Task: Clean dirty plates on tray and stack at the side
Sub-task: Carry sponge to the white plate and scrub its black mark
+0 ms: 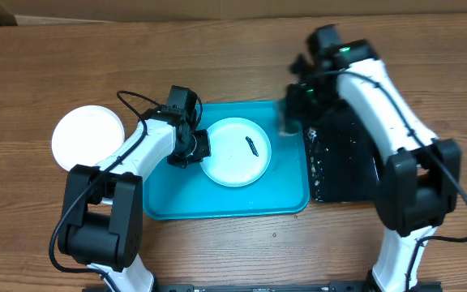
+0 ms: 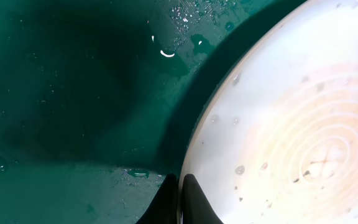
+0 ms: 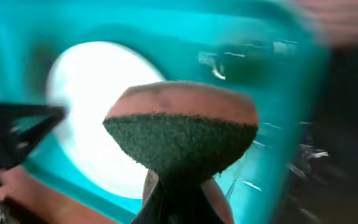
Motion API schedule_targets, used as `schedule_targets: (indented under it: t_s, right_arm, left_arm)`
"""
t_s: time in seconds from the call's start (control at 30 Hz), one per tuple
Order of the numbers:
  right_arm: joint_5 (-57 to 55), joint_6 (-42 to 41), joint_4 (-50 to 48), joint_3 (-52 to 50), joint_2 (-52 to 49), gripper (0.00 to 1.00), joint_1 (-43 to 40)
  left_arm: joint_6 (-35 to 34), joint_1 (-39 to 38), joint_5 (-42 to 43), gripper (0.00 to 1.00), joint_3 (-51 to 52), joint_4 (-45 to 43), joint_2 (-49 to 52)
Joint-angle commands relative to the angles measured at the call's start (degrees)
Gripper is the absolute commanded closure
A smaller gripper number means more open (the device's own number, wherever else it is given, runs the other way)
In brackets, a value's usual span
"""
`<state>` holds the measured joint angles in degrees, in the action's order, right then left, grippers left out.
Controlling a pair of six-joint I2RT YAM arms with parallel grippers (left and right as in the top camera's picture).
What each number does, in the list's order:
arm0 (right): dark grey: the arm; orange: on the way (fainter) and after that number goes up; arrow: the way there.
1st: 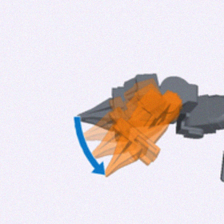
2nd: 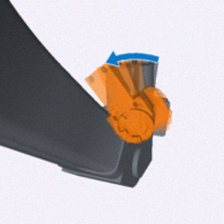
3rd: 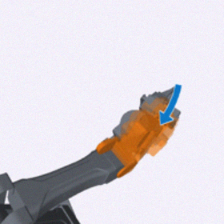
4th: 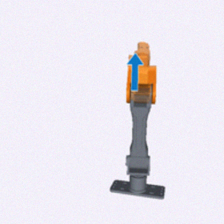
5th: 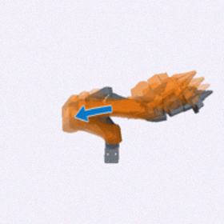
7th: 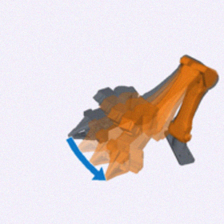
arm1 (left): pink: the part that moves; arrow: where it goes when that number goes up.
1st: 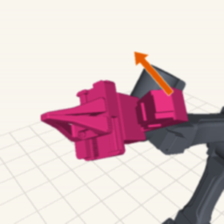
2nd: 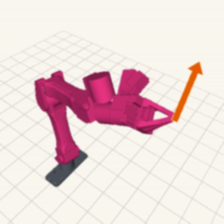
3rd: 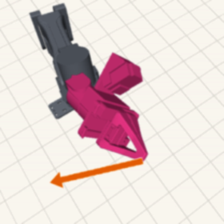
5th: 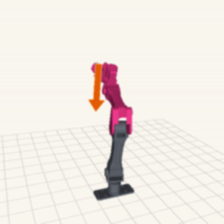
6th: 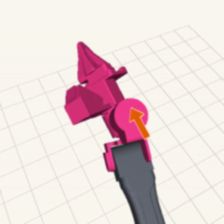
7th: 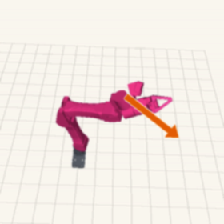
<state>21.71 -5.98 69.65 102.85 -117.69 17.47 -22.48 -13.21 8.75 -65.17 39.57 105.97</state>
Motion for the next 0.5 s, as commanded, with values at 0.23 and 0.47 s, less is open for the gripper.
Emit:
schedule_targets:
  t_s: [0.23,0.47]
  right_arm:
    - [-16.15,-0.52,-6.86,-0.59,0.31,0.96,16.65]
    - [-29.90,-4.81,-7.63,-0.68,-2.69,0.96,21.35]
  left_arm:
    - [-0.22,-0.31,-0.83,0.96,0.52,0.20,-1.86]
    - [-0.22,-0.31,-0.83,0.96,0.52,0.22,-1.86]
